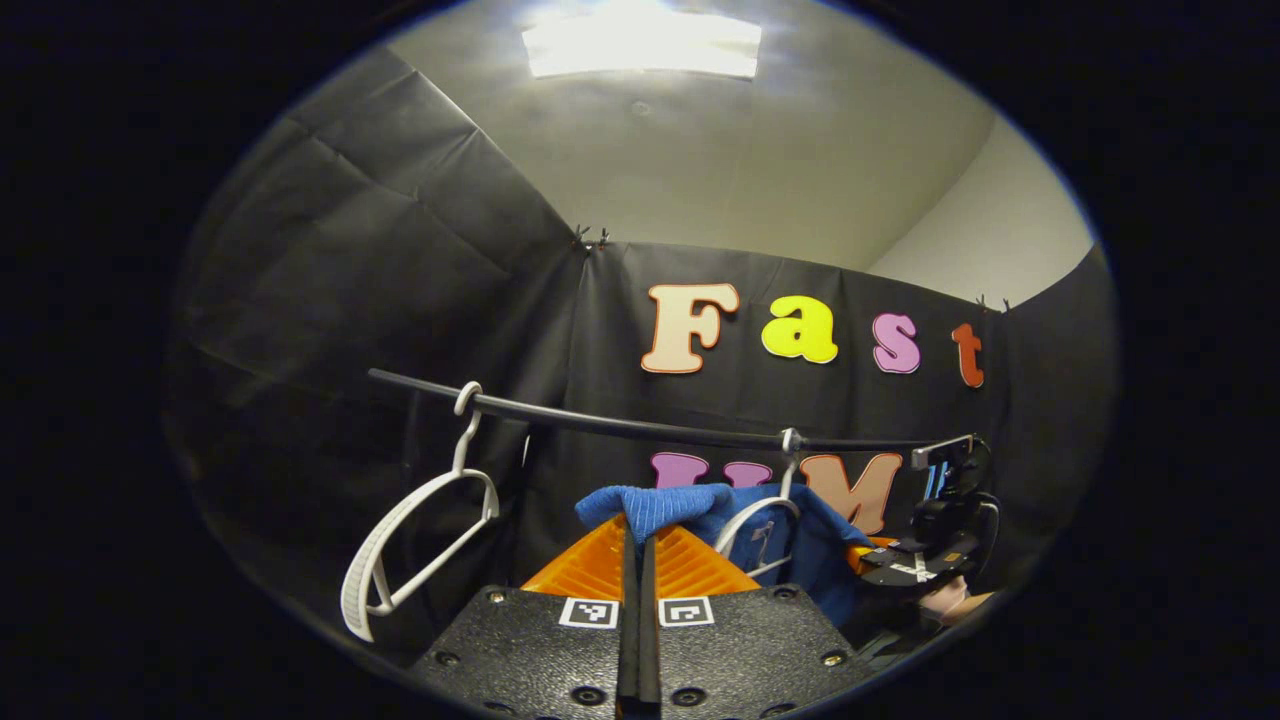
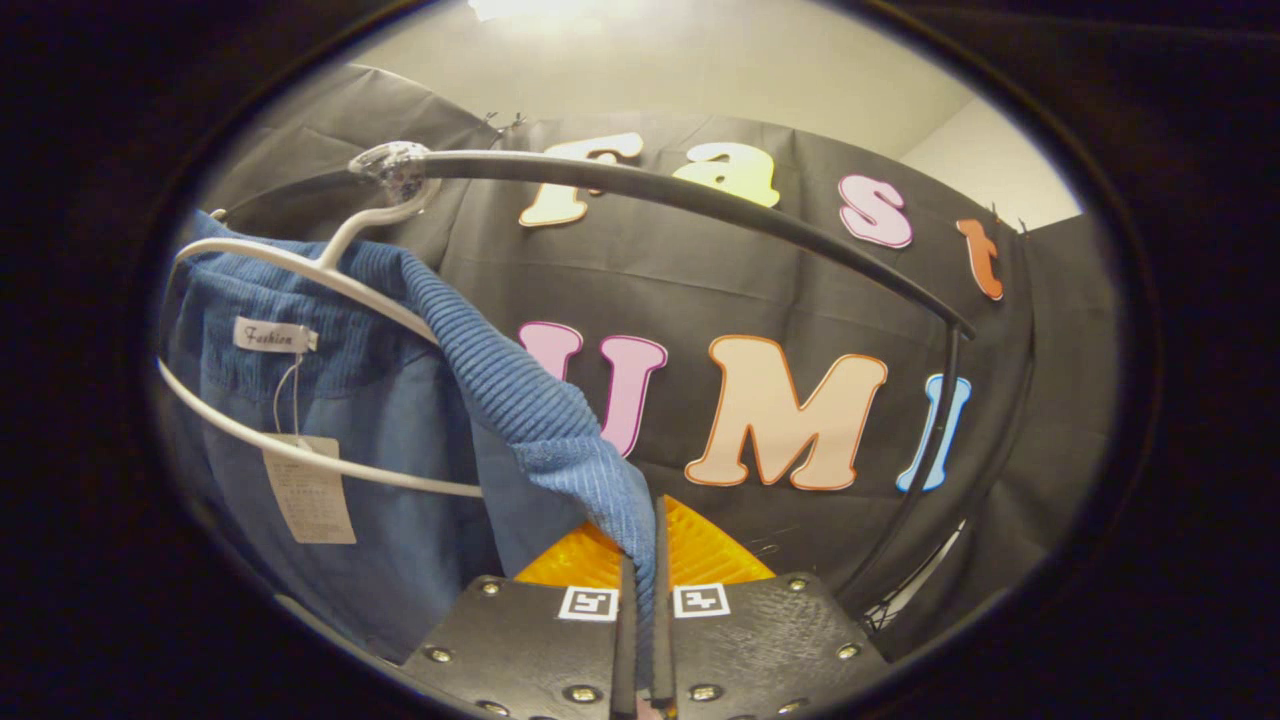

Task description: Grasp the clothes on the hanger with both hands and then place them into the laundry hamper below.

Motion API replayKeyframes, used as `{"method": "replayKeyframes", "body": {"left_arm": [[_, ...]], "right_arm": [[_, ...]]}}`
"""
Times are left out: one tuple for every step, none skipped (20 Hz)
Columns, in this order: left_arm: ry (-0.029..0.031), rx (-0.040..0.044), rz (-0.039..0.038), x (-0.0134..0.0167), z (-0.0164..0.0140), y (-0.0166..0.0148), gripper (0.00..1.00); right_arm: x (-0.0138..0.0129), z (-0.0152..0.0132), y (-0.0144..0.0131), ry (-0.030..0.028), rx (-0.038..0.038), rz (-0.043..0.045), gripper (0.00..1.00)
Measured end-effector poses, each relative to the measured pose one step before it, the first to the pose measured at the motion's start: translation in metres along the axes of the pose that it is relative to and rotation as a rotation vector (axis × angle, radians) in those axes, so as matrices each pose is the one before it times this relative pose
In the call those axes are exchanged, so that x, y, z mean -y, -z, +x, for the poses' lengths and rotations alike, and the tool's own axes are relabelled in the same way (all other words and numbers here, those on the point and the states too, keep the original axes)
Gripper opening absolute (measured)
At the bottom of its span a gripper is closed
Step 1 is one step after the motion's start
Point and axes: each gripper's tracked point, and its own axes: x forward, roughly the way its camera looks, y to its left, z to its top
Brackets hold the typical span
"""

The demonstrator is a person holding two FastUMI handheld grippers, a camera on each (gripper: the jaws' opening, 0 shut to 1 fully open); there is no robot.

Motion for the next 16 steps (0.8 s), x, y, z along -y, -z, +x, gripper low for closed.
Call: {"method": "replayKeyframes", "body": {"left_arm": [[-0.0141,-0.00182,0.0176,-0.00641,0.00269,0.00175,0.0],[-0.0135,-0.00091,0.00707,-0.00333,0.00215,0.00073,0.0],[-0.02093,-0.00812,0.0053,-0.00555,0.00172,0.0026,0.0],[-0.0346,-0.00862,0.02057,-0.01146,0.00281,0.00356,0.0],[-0.02748,-0.01227,0.0217,-0.00953,0.00463,0.00382,0.0],[-0.00606,-0.01443,0.00488,-0.00116,0.00334,0.005,0.0],[0.00292,-0.01083,-0.01261,0.00072,0.00257,0.0051,0.0],[0.00408,-0.00927,-0.01489,-0.00145,0.00115,0.00611,0.0],[-0.00479,-0.0138,-0.00601,-0.00224,0.00227,0.00759,0.0],[-0.00871,-0.0123,-0.00125,-0.0021,0.00164,0.00879,0.0],[-0.00465,-0.01137,-0.00234,0.00088,0.00157,0.00697,0.0],[0.00271,-0.00373,-0.00311,0.00226,0.00164,0.00665,0.0],[0.00507,0.00237,0.00388,0.00247,0.00085,0.00487,0.0],[0.0079,0.00032,0.01142,0.00257,-0.0007,0.00516,0.0],[0.00674,-0.00145,0.01114,0.00384,0.00026,0.00399,0.0],[0.00895,-0.00381,0.00749,0.00403,0.00238,0.00463,0.0]], "right_arm": [[0.00286,0.00168,-0.00371,0.00651,0.00537,-0.00227,0.06],[0.00183,0.00086,-0.00292,0.00531,0.00686,-0.00167,0.06],[0.00199,0.00039,-0.0029,0.00463,0.00671,-0.00279,0.06],[0.00192,0.00105,-0.00276,0.00056,0.00337,-0.00199,0.06],[0.00112,0.0019,-0.00274,-0.0008,0.0038,-0.0015,0.06],[0.00172,0.00182,-0.00239,0.00254,0.00461,-0.00513,0.06],[0.00278,0.00159,-0.00229,0.00436,0.00694,-0.00646,0.03],[0.00155,-0.0015,-0.00099,0.00515,0.00338,-0.00561,0.06],[0.00028,-0.00028,-0.00139,0.00376,0.00274,0.00086,0.06],[0.00195,0.00336,-0.00207,0.00478,0.00335,0.00642,0.06],[0.00266,0.00447,-0.00327,0.00546,0.00413,0.00747,0.06],[0.00268,0.00443,-0.00347,0.00634,0.00609,0.00651,0.06],[0.00289,0.00226,-0.00366,0.0077,0.00663,0.00117,0.06],[0.00322,0.00078,-0.00252,0.01259,0.00922,-0.00378,0.02],[0.00398,0.00245,-0.00334,0.0154,0.01343,-0.00549,0.06],[0.00319,0.00464,-0.00222,0.01248,0.01107,-0.00513,0.02]]}}
